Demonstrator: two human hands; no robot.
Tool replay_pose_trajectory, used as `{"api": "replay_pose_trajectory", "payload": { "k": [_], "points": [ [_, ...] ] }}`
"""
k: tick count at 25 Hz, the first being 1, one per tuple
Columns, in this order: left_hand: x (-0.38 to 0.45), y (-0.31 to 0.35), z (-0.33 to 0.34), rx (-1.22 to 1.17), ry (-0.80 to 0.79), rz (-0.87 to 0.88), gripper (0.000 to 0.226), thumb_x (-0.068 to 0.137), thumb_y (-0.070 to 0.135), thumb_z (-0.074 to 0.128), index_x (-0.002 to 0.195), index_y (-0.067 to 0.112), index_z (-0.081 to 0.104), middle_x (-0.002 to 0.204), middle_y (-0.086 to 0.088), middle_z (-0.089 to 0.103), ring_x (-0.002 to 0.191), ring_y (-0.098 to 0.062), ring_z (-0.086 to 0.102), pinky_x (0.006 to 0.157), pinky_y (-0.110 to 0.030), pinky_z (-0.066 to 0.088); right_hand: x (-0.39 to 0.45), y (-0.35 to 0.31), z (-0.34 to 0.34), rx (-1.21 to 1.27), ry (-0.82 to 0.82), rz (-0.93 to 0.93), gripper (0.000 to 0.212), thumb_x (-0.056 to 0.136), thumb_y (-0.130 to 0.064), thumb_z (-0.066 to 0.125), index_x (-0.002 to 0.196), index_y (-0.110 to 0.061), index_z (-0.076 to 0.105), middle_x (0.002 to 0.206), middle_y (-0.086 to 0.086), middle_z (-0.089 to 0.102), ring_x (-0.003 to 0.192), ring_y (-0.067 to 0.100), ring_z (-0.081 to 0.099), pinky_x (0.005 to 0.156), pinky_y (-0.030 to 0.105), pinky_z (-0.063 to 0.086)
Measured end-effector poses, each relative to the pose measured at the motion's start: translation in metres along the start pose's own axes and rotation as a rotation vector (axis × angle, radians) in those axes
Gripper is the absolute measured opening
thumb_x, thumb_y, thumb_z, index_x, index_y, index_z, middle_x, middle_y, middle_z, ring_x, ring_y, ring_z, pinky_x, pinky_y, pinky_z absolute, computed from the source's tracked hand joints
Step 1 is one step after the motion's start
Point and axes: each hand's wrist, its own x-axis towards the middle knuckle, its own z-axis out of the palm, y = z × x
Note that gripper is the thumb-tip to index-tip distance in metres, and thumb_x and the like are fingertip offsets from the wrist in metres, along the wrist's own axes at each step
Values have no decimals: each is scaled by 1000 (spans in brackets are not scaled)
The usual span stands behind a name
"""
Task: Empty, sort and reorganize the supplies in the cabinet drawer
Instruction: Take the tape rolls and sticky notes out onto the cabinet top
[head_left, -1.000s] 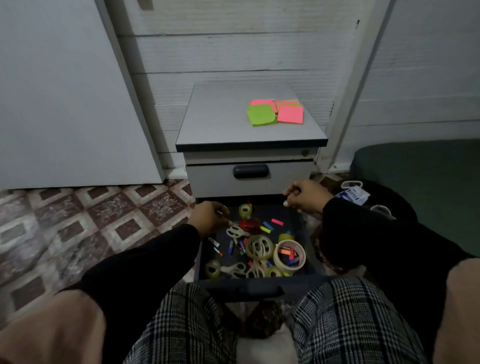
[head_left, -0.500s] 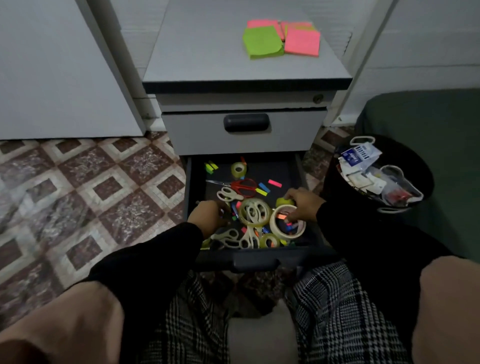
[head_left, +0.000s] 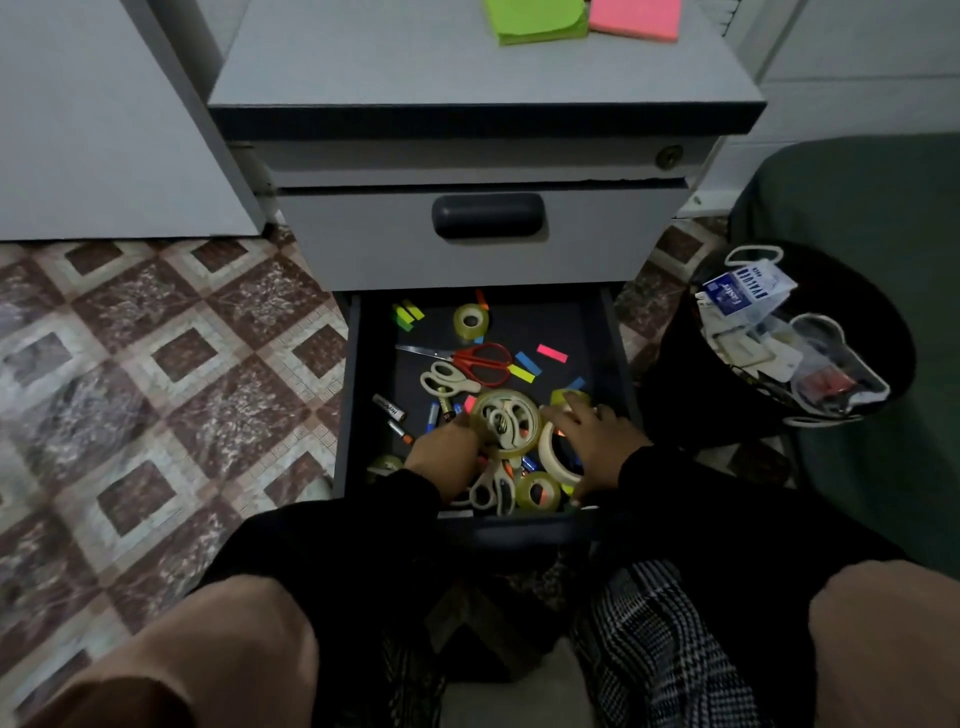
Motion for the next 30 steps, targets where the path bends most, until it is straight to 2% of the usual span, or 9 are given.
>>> {"api": "replay_pose_trajectory", "payload": {
  "k": [5,9,13,15,19,22,27,30],
  "points": [
    [8,-2,4,-75,37,-14,28,91,22,55,117,14,59,126,-9,53,106,-28,60,85,-39,50,0,-1,8,-69,100,-14,85,84,-24,65,149,-28,11,158,6,-6,133,42,26,106,48,34],
    [5,-3,-5,-144,102,-11,18,87,15,58,103,14,65,109,-10,64,97,-28,63,80,-37,50,-2,0,-1,-48,48,-5,93,77,-29,73,148,-28,14,157,5,-2,131,41,27,106,48,33],
    [-13,-9,-29,-140,153,41,23,89,17,54,111,13,62,112,-12,64,103,-30,61,83,-34,47,-15,-3,-20,8,6,8,94,73,-30,74,147,-30,16,151,10,18,130,37,26,107,44,31],
    [-25,-16,-42,-158,186,65,25,90,19,53,113,16,62,115,-11,64,105,-30,60,84,-33,47,-24,-5,-33,17,-8,8,97,73,-33,74,149,-31,13,149,11,22,131,36,24,108,42,29],
    [-58,-37,-71,-172,248,82,26,89,19,57,114,22,63,118,-7,63,104,-27,62,85,-33,49,-49,-14,-69,-60,77,-42,98,74,-44,71,149,-35,8,147,11,24,129,34,27,106,39,27],
    [-84,-50,-102,-166,342,89,26,89,22,60,115,21,62,119,-4,62,105,-24,61,82,-29,45,-65,-22,-105,-69,128,-82,99,74,-47,69,149,-35,6,148,10,24,128,33,28,106,40,27],
    [-127,-66,-164,-189,527,133,21,88,22,61,107,15,66,114,-6,63,104,-26,59,86,-32,46,-93,-33,-177,-78,232,-122,96,75,-46,70,149,-35,10,148,8,28,132,32,29,108,37,26],
    [-144,-74,-192,-156,608,110,22,88,27,62,107,16,66,113,-5,64,103,-24,60,84,-32,46,-106,-36,-213,-79,275,-142,95,74,-44,70,148,-36,12,147,5,30,128,31,31,102,36,30]
  ]
}}
